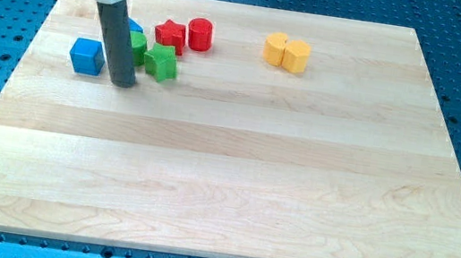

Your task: Slide the green star below the triangle

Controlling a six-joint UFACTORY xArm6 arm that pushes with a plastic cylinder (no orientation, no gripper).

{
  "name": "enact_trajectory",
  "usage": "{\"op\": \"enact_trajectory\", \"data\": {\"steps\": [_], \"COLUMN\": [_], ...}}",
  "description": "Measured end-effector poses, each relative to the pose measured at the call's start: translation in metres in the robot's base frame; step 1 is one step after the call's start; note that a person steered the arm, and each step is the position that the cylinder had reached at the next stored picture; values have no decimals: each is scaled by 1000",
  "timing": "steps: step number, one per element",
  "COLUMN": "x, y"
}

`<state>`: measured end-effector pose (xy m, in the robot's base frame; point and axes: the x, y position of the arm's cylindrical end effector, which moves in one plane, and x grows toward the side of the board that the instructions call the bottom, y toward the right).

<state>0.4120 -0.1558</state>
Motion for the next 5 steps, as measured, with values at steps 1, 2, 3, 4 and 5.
{"op": "enact_trajectory", "data": {"steps": [1, 2, 3, 4, 5], "x": [16, -14, -26, -28, -29], "y": [57, 74, 55, 44, 71]}}
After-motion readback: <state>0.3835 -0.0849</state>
